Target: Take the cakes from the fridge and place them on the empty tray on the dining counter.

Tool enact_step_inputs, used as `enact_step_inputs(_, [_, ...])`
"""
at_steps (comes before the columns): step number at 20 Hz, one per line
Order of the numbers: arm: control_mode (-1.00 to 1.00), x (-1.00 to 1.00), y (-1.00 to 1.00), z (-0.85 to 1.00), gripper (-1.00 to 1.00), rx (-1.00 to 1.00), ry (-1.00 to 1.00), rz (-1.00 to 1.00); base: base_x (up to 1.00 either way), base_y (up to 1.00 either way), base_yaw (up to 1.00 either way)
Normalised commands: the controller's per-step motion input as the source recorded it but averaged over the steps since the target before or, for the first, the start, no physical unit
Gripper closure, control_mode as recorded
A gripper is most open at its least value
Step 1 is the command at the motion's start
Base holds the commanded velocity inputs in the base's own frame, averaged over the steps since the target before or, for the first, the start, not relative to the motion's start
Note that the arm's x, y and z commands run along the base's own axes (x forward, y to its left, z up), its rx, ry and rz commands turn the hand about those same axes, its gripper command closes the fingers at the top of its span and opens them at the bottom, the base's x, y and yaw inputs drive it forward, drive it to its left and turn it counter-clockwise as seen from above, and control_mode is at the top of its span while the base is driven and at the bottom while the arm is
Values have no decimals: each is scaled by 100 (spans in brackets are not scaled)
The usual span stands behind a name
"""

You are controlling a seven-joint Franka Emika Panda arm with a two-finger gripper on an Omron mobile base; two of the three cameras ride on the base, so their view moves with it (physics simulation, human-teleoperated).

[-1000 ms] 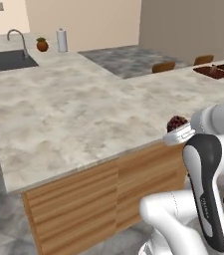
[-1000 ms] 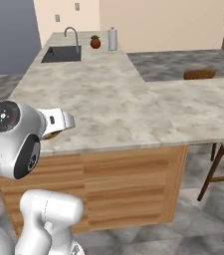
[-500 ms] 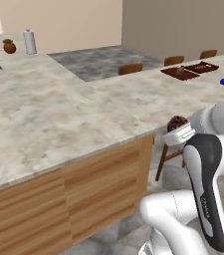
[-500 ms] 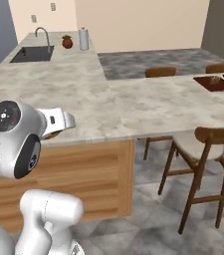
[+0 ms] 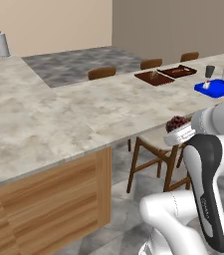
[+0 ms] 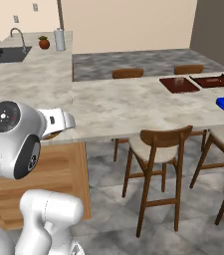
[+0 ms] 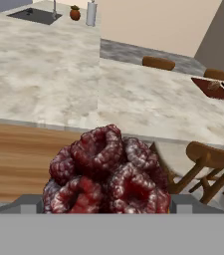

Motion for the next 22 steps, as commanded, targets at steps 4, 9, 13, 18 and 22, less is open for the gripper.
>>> enact_step_inputs(4, [100, 0, 0, 0, 100, 0, 0, 0, 43, -100, 0])
enact_step_inputs(9, [100, 0, 0, 0, 100, 0, 0, 0, 30, -100, 0])
enact_step_inputs(13, [100, 0, 0, 0, 100, 0, 0, 0, 34, -100, 0])
enact_step_inputs(18, [100, 0, 0, 0, 100, 0, 0, 0, 31, -100, 0])
enact_step_inputs(22, [100, 0, 0, 0, 100, 0, 0, 0, 28, -100, -1])
